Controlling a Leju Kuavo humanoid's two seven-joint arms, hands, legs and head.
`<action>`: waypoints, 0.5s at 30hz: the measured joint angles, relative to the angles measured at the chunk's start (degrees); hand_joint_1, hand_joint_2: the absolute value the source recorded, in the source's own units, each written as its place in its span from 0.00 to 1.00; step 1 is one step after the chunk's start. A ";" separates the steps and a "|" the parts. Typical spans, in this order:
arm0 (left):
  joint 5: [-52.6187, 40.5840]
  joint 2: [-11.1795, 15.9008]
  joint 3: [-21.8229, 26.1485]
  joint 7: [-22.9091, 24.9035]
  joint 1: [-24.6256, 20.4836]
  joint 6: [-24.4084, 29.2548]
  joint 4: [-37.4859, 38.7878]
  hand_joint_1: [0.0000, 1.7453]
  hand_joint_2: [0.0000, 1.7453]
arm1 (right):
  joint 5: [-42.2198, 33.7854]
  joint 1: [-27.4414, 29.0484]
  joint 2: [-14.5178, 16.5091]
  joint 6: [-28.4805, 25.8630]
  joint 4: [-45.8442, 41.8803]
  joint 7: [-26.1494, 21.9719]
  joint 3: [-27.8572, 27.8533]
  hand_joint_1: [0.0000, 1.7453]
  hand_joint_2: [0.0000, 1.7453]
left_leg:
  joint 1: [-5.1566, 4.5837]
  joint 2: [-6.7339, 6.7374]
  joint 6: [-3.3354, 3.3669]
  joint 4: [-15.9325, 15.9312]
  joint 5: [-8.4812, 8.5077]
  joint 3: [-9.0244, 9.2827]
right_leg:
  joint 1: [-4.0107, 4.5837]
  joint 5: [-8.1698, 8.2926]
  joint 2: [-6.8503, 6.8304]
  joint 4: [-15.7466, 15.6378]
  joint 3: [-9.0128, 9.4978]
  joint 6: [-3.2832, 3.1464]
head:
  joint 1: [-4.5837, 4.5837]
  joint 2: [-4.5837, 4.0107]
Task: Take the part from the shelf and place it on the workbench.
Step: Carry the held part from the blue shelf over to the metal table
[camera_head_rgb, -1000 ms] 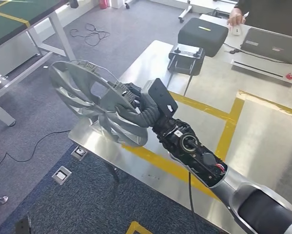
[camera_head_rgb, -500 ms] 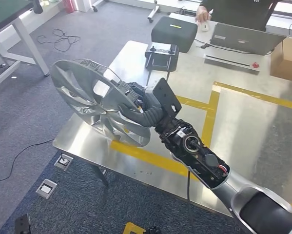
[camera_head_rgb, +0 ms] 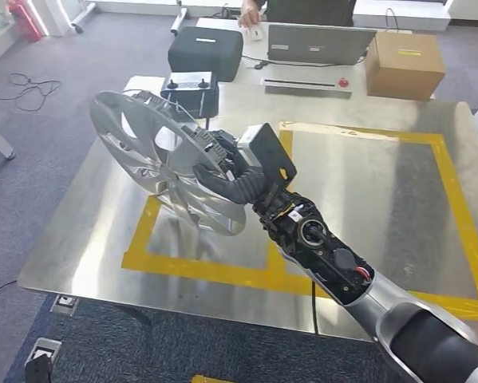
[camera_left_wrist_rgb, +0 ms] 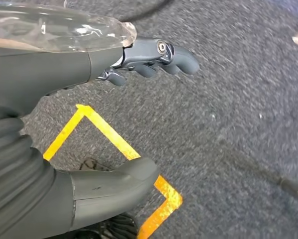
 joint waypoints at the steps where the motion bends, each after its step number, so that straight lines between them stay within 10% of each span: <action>1: 0.00 0.00 0.00 0.00 0.01 0.00 0.00 0.00 1.00 | 0.00 0.04 0.00 0.00 0.00 0.01 0.00 1.00 1.00 | 0.00 -0.23 0.23 -2.56 2.06 0.76 | 0.02 0.00 0.88 0.00 0.09 0.00 | -0.01 0.00; 4: -0.01 0.12 -0.02 0.00 -0.22 0.00 0.00 0.00 1.00 | 0.00 0.08 0.00 0.01 0.00 -0.02 0.00 1.00 1.00 | 0.11 -3.10 0.93 -14.72 8.08 5.69 | 0.09 -0.07 3.18 0.12 0.11 0.25 | -0.04 0.00; 8: 0.04 0.15 -0.14 0.00 -0.47 0.00 -0.01 0.00 1.00 | -0.05 0.14 0.00 -0.18 0.00 -0.04 -0.08 1.00 1.00 | -0.06 -2.64 1.53 -17.90 8.74 7.12 | -0.32 -0.16 5.03 0.20 -0.59 1.48 | 0.02 0.00; 13: 0.16 -0.02 -0.22 0.00 -0.48 0.00 -0.11 0.00 1.00 | -0.21 -0.10 0.00 -0.36 0.00 -0.11 -0.22 1.00 1.00 | 0.05 0.52 2.58 -18.57 8.72 7.76 | -0.29 -7.45 -1.48 14.36 -6.95 2.69 | 0.85 0.00; 15: 0.20 -0.08 -0.22 0.00 -0.42 0.00 -0.12 0.00 1.00 | -0.22 -0.05 0.00 -0.36 0.00 -0.09 -0.22 1.00 1.00 | 0.12 1.77 2.47 -18.52 8.48 7.97 | -0.64 -7.57 -2.17 17.25 -8.26 3.06 | 0.91 0.00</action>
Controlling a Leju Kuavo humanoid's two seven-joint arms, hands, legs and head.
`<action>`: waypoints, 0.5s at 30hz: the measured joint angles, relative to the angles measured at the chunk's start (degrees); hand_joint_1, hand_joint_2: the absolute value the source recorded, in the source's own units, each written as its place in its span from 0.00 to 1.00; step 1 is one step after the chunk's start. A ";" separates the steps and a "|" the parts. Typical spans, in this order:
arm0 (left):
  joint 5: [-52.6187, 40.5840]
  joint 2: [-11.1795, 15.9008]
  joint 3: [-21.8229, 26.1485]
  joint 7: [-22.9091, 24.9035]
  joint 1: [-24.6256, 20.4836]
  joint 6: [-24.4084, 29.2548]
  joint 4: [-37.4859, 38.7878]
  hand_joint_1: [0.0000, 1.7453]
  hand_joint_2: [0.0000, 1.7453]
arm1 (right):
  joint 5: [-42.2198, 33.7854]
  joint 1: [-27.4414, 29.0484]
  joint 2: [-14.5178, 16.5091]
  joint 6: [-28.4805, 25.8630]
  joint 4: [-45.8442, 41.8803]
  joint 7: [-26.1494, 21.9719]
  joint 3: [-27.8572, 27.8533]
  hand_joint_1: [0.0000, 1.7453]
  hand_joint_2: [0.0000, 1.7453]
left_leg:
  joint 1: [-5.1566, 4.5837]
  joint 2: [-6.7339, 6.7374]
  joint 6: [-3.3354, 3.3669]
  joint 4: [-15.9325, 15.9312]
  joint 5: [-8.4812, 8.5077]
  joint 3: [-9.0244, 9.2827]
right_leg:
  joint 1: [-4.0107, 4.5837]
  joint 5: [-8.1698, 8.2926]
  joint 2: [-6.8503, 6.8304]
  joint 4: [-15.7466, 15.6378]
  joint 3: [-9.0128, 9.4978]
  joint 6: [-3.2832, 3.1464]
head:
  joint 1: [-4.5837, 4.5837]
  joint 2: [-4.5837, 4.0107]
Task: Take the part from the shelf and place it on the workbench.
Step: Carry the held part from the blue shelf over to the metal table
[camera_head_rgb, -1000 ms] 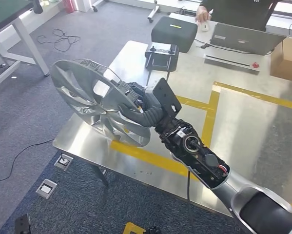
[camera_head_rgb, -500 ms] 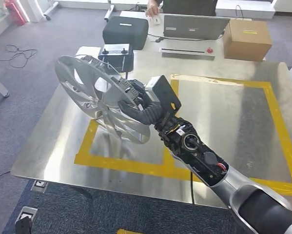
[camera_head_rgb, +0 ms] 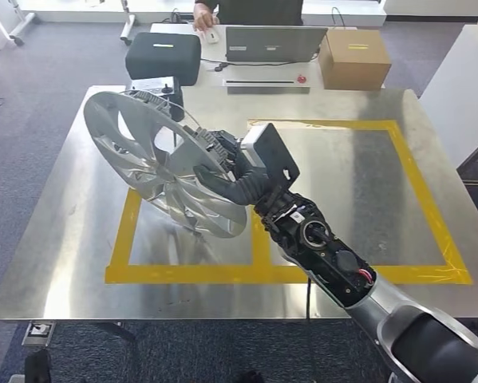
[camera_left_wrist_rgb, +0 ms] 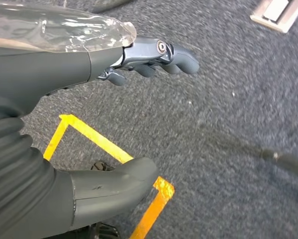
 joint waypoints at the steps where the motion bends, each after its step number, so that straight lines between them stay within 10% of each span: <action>1: 0.01 -0.06 0.00 0.00 0.01 0.00 -0.01 0.00 1.00 | 0.00 0.00 -0.01 -0.01 0.00 0.01 -0.01 1.00 1.00 | 0.08 0.58 -0.17 0.02 -0.18 0.22 | -0.15 1.63 -0.36 -2.20 1.11 0.12 | 0.07 0.00; 4: 0.01 -0.16 0.00 0.00 0.00 0.00 -0.01 0.00 1.00 | 0.00 -0.13 -0.02 -0.05 0.00 0.01 -0.12 1.00 1.00 | -0.02 2.16 -0.95 0.20 -0.87 1.02 | 0.16 6.76 -3.38 -14.28 7.30 0.00 | 0.49 0.00; 8: 0.07 -0.07 -0.01 0.07 -0.12 0.02 -0.02 0.00 1.00 | 0.24 -0.28 -0.04 -0.53 0.00 -0.10 -0.19 1.00 1.00 | -0.37 4.28 -1.88 0.45 -1.31 1.23 | 0.65 7.08 -3.03 -17.21 8.55 -1.31 | -0.08 0.00; 12: 0.39 -0.09 -0.04 0.10 -0.10 0.05 -0.03 0.00 1.00 | 2.05 -0.41 -0.06 -2.12 0.00 -0.27 -0.22 1.00 1.00 | 0.17 -0.56 -2.67 9.52 -6.33 -2.80 | 0.38 7.52 -0.48 -17.60 8.66 -2.58 | -0.72 0.00; 15: 0.69 -0.02 -0.08 0.15 0.24 0.08 -0.03 0.00 1.00 | 4.65 -0.36 -0.07 -3.97 0.09 -0.16 -0.20 1.00 1.00 | 0.12 -1.66 -2.68 18.25 -8.49 -7.78 | 0.49 7.58 1.85 -17.57 8.63 -2.90 | -0.93 0.00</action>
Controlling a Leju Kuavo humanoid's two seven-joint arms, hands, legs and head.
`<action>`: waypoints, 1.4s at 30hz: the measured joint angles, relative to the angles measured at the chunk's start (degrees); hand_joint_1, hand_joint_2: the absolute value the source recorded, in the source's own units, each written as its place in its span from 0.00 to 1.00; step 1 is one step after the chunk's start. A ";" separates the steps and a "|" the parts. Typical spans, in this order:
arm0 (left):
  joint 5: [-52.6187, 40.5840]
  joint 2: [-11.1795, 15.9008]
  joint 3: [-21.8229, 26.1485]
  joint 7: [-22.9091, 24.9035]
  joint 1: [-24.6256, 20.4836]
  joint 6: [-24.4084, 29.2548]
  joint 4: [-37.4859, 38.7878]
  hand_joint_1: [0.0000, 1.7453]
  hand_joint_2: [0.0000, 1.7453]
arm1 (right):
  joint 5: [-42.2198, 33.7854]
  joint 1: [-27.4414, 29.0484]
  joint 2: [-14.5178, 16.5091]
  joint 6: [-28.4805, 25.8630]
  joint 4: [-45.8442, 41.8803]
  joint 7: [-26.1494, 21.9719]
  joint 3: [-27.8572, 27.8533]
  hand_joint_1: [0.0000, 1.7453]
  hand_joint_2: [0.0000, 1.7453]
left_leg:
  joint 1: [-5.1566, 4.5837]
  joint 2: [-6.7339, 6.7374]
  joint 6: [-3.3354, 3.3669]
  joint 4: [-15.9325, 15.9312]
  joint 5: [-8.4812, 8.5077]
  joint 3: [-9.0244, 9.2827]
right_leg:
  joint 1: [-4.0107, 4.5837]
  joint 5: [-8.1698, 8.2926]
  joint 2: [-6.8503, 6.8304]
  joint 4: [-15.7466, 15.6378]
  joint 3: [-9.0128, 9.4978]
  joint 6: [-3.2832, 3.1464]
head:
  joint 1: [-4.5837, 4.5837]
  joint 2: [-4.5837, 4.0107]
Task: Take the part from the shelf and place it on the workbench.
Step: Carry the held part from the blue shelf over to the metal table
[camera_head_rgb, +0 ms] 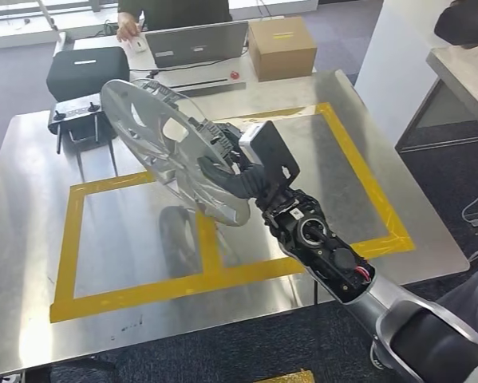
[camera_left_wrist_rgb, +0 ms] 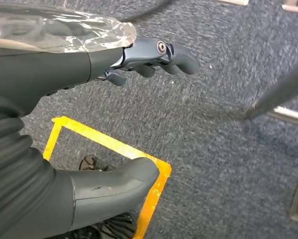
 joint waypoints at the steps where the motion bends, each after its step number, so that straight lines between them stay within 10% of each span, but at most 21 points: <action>1: 0.04 -0.01 -0.03 0.01 0.03 -0.01 0.00 0.00 1.00 | 0.74 0.02 0.00 -0.52 0.04 0.12 0.01 1.00 1.00 | 0.00 -0.09 0.15 -1.28 1.42 0.26 | 0.03 0.01 0.82 0.03 0.02 -0.02 | 0.00 0.00; 4: 0.05 0.08 -0.27 0.02 -0.10 -0.01 -0.01 0.00 1.00 | 2.04 -0.01 0.00 -1.72 0.06 0.58 -0.01 1.00 1.00 | 0.11 -2.51 0.85 -13.03 7.48 5.16 | 0.07 0.01 3.10 0.23 -0.02 0.13 | -0.04 0.00; 6: 0.04 0.18 -0.56 0.04 -0.23 -0.01 -0.01 0.00 1.00 | 3.15 0.06 -0.04 -2.81 0.05 1.14 -0.03 1.00 1.00 | 0.05 -3.91 1.08 -17.12 8.53 6.97 | -0.04 0.08 4.24 0.27 -0.36 0.64 | -0.04 0.00; 30: 2.39 -0.33 -5.16 0.92 -1.13 -0.01 -0.01 0.00 1.00 | 36.61 -0.33 -1.09 -8.94 1.64 5.52 -0.78 1.00 1.00 | -0.54 -3.64 1.69 -17.99 8.58 7.23 | -0.67 0.13 4.28 -0.74 -0.10 1.82 | 0.31 0.00; 42: 2.77 -0.54 -5.76 0.96 -1.28 -0.01 -0.01 0.00 1.00 | 38.30 -1.66 -1.09 -8.52 4.19 5.49 0.11 1.00 1.00 | -0.40 -3.65 1.67 -18.14 8.60 7.29 | -0.52 0.12 4.25 -0.71 -0.11 1.81 | 0.31 0.00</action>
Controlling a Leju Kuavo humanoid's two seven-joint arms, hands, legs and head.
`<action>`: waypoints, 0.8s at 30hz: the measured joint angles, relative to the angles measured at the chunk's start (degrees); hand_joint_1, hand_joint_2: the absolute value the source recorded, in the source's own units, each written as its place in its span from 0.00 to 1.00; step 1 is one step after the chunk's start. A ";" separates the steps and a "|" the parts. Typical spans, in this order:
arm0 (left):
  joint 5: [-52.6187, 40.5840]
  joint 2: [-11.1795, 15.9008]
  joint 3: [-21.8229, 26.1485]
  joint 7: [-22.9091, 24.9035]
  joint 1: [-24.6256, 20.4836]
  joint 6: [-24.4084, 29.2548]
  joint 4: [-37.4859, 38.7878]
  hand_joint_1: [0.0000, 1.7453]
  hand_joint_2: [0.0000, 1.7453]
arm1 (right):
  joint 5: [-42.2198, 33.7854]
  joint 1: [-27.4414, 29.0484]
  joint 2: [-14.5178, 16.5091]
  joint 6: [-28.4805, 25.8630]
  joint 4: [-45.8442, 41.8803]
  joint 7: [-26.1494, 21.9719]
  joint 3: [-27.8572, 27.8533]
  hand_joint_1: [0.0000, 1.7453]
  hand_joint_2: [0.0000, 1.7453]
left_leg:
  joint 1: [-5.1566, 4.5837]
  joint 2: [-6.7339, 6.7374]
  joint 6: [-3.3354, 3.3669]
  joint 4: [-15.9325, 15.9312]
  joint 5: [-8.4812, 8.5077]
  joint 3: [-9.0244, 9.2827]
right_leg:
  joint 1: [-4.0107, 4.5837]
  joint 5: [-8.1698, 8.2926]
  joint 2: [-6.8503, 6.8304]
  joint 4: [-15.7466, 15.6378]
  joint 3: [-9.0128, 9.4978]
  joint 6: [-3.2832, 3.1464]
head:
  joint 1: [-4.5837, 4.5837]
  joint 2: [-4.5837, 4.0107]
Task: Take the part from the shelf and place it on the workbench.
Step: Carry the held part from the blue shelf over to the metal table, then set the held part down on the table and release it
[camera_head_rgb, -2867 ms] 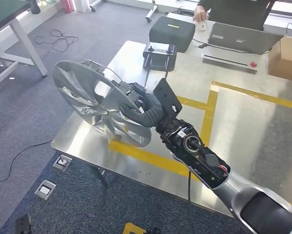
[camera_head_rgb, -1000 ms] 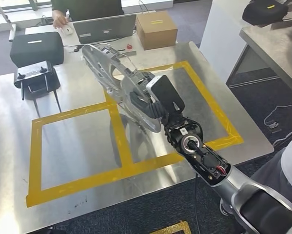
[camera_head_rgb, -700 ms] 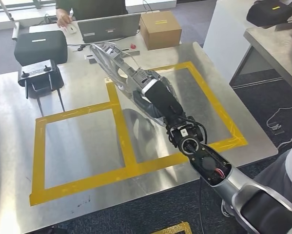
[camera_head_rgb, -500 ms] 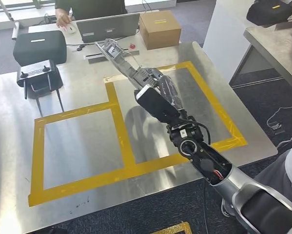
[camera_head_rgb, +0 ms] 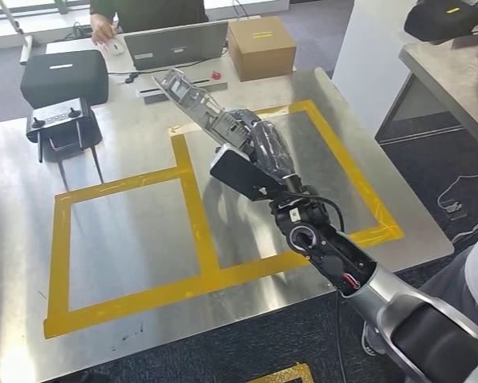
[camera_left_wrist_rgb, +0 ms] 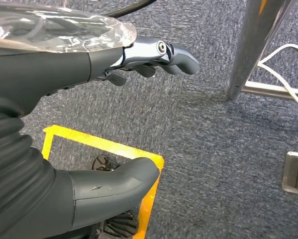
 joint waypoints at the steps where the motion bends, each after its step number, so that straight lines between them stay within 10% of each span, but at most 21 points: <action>1: 0.00 -0.01 -0.01 0.00 0.00 0.00 0.00 0.00 1.00 | 0.01 -0.06 0.00 0.00 0.14 0.00 0.02 1.00 1.00 | 0.00 0.00 0.00 0.00 0.00 0.00 | 0.02 0.00 0.00 0.00 0.00 0.00 | 0.01 0.00; 24: 2.58 0.03 -1.93 0.55 0.00 -0.46 0.00 0.00 1.00 | 23.86 -2.57 -2.16 8.13 12.03 14.04 0.20 1.00 1.00 | 0.01 -0.05 0.00 0.00 0.00 0.03 | 0.12 -0.01 -0.06 -0.01 0.01 0.00 | -0.01 0.00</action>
